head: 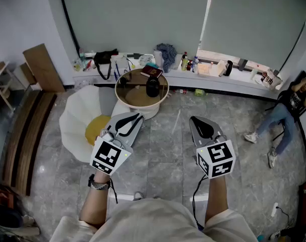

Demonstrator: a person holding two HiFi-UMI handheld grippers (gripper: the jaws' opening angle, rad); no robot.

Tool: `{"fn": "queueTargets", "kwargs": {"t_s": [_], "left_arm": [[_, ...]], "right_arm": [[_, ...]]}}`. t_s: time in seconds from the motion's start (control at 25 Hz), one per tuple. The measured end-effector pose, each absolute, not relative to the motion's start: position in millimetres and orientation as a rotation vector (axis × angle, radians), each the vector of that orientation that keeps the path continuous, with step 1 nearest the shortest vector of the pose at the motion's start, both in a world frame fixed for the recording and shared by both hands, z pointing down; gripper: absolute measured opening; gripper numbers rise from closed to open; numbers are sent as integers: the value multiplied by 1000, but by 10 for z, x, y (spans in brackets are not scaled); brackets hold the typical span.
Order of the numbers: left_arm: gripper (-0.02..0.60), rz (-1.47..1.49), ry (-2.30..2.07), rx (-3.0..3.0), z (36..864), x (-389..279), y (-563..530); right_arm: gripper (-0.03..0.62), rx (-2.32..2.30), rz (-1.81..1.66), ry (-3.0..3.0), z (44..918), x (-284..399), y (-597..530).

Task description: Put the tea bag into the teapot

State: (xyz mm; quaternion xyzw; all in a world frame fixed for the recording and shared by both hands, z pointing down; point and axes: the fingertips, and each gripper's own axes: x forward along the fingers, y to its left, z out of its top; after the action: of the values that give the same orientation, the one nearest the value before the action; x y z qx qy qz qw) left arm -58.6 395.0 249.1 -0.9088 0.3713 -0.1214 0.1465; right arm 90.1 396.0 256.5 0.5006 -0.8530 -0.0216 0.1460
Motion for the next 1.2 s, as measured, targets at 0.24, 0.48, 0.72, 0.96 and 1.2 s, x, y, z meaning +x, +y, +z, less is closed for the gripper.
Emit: {"fn": "queueTargets", "kwargs": {"t_s": [0.24,0.48,0.72,0.96,1.2], "left_arm": [[28,-357,1085,-2608,2503,-502,3898],[28,-375,1123,-2607,2636,-358,3960],[28,-409,1146,-2626,2771,-317,3983],[28,-398,1158,-2627,2830,-353,3729],[28,-376,1139,-2647,2933,-429,3189]], "right_arm": [[6,1463,-51,-2503,2517,1012,3901],[7,1436,-23,-2527,2620,1190,3929],[6,1426,45,-2541,2759,1256,3877],[8,1393,58,-2540,2890,1158,3618],[8,1408,81,-2524,2999,1086,3118]]}}
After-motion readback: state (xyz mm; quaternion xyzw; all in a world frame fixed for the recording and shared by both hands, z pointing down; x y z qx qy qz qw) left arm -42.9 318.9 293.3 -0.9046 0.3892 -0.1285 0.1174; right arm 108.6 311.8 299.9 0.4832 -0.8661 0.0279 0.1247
